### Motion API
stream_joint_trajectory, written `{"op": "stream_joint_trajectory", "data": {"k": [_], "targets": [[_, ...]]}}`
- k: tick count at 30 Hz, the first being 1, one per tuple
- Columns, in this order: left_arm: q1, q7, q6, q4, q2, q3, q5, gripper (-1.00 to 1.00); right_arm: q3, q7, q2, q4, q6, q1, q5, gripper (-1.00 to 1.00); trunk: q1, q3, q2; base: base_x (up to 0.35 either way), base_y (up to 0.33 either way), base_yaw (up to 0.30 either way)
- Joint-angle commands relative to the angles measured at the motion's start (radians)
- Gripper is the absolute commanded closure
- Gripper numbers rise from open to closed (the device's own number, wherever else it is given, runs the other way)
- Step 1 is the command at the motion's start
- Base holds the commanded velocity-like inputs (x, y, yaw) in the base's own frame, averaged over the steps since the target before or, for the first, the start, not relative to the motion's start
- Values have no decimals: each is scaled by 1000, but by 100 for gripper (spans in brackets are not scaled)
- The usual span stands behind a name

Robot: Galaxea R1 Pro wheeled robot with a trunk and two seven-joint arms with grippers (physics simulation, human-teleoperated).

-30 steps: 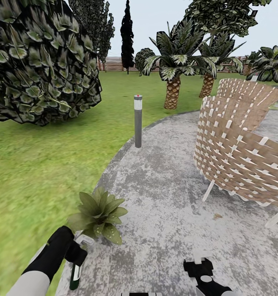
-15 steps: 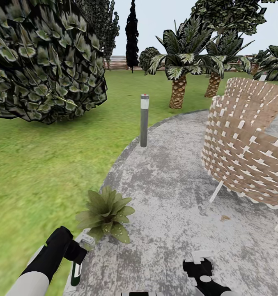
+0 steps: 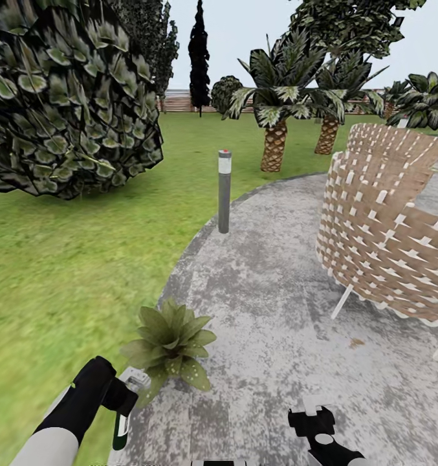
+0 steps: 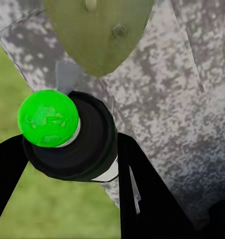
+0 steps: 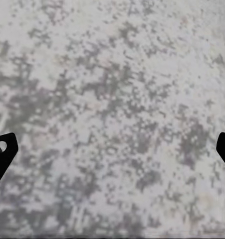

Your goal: Pick up the pesticide atomizer in the garden and spray insectifuge to fully cover both potted plants in the garden.

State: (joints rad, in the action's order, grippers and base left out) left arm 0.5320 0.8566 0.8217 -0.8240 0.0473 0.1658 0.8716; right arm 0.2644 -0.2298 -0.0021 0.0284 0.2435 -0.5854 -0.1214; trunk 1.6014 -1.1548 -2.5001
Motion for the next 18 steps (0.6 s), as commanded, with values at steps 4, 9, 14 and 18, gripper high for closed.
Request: {"op": "stream_joint_trajectory", "data": {"k": [4, 9, 14, 18], "targets": [[1, 10, 2, -1, 6, 3, 10, 100, 9, -1, -1, -2, 3, 0, -8, -100, -1, 0, 0, -254, 169, -50], [2, 10, 4, -1, 7, 2, 10, 100, 10, 0, -5, -2, 3, 1, -6, -100, -1, 0, 0, -173, 252, -3], [2, 10, 3, 0, -1, -3, 12, 100, 9, -2, -5, -1, 3, 1, -9, -100, -1, 0, 0, -8, 301, 0], [2, 13, 3, 0, 0, -3, 10, 100, 9, -2, -5, -1, 3, 1, -9, -100, -1, 1, 0, 0, 267, -136]]}}
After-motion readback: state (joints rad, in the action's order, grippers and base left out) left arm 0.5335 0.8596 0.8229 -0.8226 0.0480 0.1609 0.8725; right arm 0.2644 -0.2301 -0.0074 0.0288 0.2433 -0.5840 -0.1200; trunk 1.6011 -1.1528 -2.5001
